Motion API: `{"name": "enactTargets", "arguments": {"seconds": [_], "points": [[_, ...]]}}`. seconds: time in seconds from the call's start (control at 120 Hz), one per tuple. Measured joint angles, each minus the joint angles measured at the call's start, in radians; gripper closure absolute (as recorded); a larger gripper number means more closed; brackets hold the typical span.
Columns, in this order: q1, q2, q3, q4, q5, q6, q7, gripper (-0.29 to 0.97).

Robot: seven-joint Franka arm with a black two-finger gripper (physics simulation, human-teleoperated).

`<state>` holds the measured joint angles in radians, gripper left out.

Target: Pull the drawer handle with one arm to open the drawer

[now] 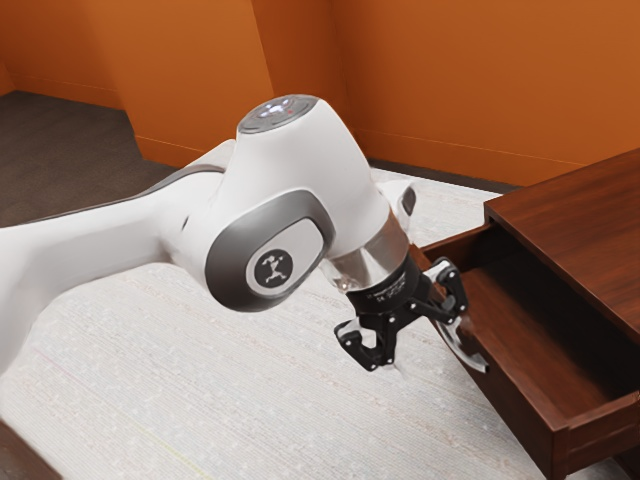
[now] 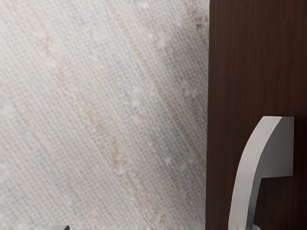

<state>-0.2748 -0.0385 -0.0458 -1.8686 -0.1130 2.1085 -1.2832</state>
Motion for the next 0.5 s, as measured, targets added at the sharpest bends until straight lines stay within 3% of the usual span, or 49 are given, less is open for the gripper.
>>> {"name": "enactTargets", "arguments": {"seconds": [0.5], "points": [[-0.013, -0.084, 0.002, -0.084, -0.002, 0.002, 0.007, 0.26]]}}
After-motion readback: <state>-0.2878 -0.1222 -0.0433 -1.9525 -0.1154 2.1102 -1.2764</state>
